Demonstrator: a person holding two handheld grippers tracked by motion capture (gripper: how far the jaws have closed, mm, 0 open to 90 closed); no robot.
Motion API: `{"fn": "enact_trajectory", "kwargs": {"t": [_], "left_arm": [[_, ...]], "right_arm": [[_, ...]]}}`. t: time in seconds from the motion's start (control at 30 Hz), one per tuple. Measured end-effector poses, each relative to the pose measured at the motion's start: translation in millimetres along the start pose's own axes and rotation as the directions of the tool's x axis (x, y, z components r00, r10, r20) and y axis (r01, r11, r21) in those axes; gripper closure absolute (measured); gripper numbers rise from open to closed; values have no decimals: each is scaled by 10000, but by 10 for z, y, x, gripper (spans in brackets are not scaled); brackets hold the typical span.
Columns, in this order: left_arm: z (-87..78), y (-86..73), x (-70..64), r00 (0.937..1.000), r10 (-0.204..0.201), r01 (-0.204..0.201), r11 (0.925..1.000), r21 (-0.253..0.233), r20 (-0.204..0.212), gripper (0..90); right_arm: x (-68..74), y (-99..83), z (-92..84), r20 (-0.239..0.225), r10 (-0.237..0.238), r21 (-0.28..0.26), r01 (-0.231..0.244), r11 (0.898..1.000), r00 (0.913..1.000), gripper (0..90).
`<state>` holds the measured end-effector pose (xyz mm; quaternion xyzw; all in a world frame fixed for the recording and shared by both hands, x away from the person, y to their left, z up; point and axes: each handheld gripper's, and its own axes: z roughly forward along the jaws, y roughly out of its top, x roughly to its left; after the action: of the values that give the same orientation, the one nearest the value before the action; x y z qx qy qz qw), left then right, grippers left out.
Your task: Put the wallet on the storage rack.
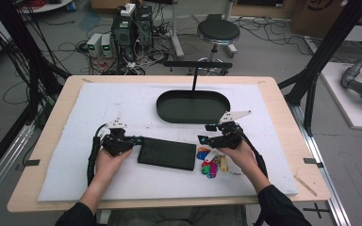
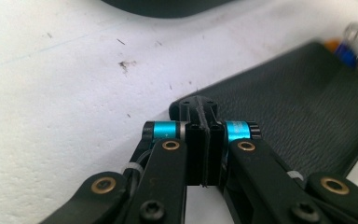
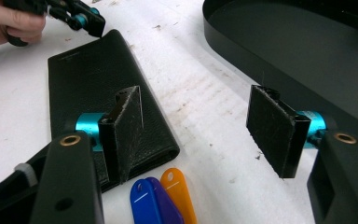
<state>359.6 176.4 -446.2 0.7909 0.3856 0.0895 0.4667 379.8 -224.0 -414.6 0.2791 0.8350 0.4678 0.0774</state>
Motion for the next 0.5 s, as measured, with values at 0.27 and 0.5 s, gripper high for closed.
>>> {"fn": "enact_trajectory", "kwargs": {"t": [0.27,0.5], "left_arm": [[23,0,88,9844,-1674,1703,9839,-542,535,580],[148,73,78,9720,-2308,2295,9728,330,437,639]], "right_arm": [[-10,-2,-18,-19,133,-61,-133,9999,9999,367],[-14,-3,-21,30,96,-76,-95,9999,9999,370]]}}
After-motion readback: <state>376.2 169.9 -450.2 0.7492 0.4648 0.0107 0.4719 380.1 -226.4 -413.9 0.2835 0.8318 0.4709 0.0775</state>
